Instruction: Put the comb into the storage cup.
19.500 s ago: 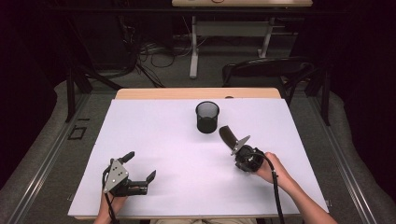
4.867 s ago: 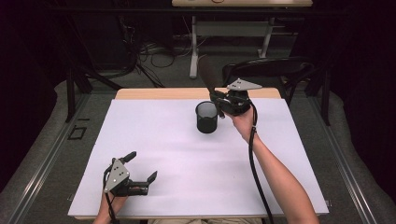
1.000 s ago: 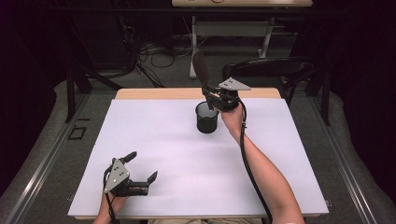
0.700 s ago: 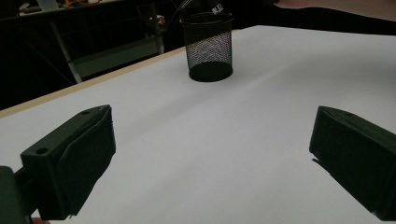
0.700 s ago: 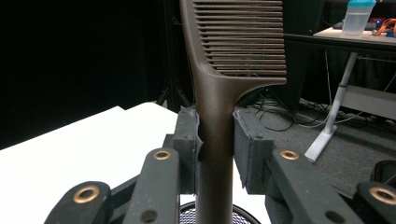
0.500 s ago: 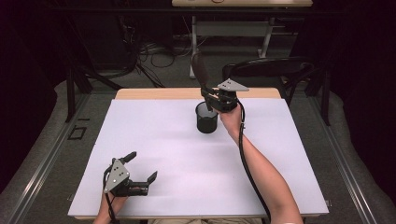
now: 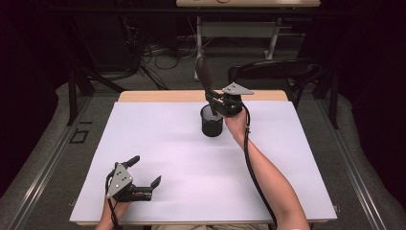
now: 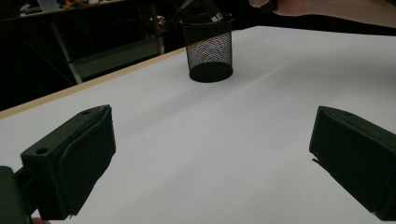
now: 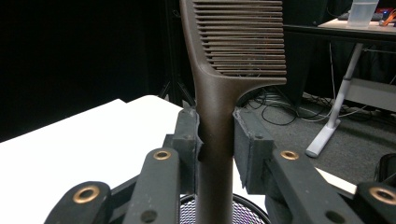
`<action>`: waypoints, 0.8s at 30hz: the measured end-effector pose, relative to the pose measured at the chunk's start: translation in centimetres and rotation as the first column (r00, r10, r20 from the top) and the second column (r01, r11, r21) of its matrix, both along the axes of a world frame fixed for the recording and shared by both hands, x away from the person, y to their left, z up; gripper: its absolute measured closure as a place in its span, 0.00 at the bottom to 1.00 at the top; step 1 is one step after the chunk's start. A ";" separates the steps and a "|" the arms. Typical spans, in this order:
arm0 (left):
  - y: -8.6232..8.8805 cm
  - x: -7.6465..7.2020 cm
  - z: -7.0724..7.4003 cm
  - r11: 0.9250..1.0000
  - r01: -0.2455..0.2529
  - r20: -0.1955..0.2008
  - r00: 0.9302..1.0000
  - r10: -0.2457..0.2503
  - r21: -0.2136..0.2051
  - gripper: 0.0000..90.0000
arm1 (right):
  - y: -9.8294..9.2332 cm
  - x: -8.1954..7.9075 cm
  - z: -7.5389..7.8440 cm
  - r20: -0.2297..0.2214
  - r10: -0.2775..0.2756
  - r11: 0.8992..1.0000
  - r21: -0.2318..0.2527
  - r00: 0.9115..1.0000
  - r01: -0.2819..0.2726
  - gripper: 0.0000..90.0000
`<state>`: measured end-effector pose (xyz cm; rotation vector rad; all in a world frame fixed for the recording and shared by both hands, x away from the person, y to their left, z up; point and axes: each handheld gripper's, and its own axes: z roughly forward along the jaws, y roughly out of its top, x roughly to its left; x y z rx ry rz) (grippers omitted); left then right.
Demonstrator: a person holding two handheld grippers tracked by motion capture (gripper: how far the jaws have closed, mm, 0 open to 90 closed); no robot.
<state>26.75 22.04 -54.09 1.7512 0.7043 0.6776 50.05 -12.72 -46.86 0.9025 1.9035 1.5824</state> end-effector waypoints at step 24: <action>0.0 0.0 0.0 1.000 -0.002 -0.002 1.000 0.002 -0.001 0.00 | 0.2 0.2 -1.2 -0.029 0.010 1.000 -0.019 1.000 -0.011 0.81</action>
